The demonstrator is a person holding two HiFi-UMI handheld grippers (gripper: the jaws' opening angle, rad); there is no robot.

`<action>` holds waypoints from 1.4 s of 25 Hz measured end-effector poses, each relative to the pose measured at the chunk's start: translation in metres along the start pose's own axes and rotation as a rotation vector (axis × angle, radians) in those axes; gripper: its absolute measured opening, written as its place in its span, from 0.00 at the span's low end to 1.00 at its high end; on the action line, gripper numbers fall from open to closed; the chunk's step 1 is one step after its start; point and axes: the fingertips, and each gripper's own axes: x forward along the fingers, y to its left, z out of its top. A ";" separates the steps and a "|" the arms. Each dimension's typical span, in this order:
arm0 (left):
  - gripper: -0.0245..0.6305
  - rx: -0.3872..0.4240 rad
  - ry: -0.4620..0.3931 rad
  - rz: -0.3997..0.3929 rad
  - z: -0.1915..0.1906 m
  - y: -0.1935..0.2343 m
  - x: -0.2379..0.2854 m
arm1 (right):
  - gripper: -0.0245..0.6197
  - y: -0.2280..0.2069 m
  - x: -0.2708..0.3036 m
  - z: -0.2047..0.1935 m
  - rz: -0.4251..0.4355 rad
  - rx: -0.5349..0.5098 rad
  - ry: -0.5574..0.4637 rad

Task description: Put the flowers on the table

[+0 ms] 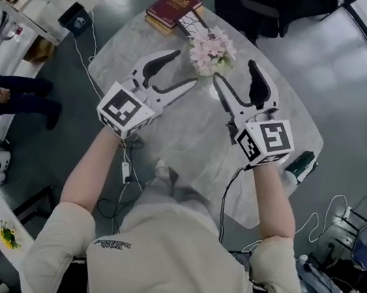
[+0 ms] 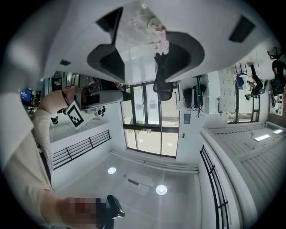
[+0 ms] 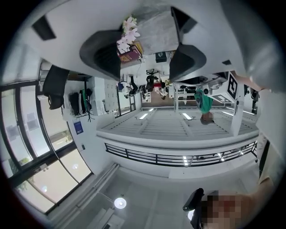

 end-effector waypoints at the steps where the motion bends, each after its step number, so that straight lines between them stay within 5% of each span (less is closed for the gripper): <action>1: 0.46 0.001 -0.008 0.003 0.005 -0.004 -0.004 | 0.56 0.003 -0.005 0.005 -0.002 -0.002 -0.007; 12: 0.21 -0.034 -0.094 0.041 0.054 -0.055 -0.049 | 0.29 0.061 -0.048 0.035 0.060 -0.057 -0.048; 16: 0.14 0.020 -0.085 0.104 0.057 -0.066 -0.064 | 0.22 0.078 -0.058 0.043 0.067 -0.009 -0.054; 20: 0.07 -0.031 -0.112 0.120 0.062 -0.079 -0.072 | 0.15 0.096 -0.063 0.055 0.091 -0.010 -0.088; 35: 0.05 -0.044 -0.101 0.163 0.065 -0.105 -0.096 | 0.07 0.133 -0.086 0.037 0.127 -0.022 -0.072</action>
